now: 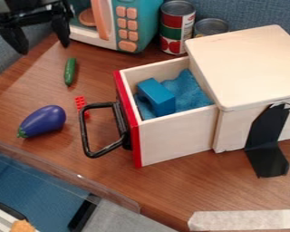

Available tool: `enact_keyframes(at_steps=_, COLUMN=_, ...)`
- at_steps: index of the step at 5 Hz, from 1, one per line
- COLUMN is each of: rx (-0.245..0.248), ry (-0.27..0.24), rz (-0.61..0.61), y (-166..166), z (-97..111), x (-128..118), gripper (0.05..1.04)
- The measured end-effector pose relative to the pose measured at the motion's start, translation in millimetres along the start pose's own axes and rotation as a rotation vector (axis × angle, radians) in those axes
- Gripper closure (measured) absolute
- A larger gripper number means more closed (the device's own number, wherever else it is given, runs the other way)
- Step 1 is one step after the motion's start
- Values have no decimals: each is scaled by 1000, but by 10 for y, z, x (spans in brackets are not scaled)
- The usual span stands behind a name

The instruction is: Closes the drawer.

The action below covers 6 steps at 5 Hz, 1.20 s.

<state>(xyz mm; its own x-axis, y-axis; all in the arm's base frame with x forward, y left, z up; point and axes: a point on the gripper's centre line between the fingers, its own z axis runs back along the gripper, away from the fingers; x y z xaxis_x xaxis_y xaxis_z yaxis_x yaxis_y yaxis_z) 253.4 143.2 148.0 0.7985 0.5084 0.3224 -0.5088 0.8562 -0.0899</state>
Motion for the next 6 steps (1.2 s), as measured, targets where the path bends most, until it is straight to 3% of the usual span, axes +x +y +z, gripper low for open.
enact_keyframes(at_steps=1, rx=-72, ry=20, rz=-237, y=15, z=-24, x=-77, gripper=83)
enact_keyframes(at_steps=2, rx=-113, ry=27, rz=-440, y=64, z=-34, x=-138, gripper=83)
enact_keyframes(at_steps=3, rx=-118, ry=46, rz=-638, y=122, z=-87, x=-235, gripper=83)
enact_keyframes(at_steps=5, rx=-47, ry=114, rz=-945, y=161, z=-270, x=-430, gripper=83)
enact_keyframes(at_steps=6, rx=-45, ry=161, rz=-1082, y=106, z=-350, x=-543, gripper=83)
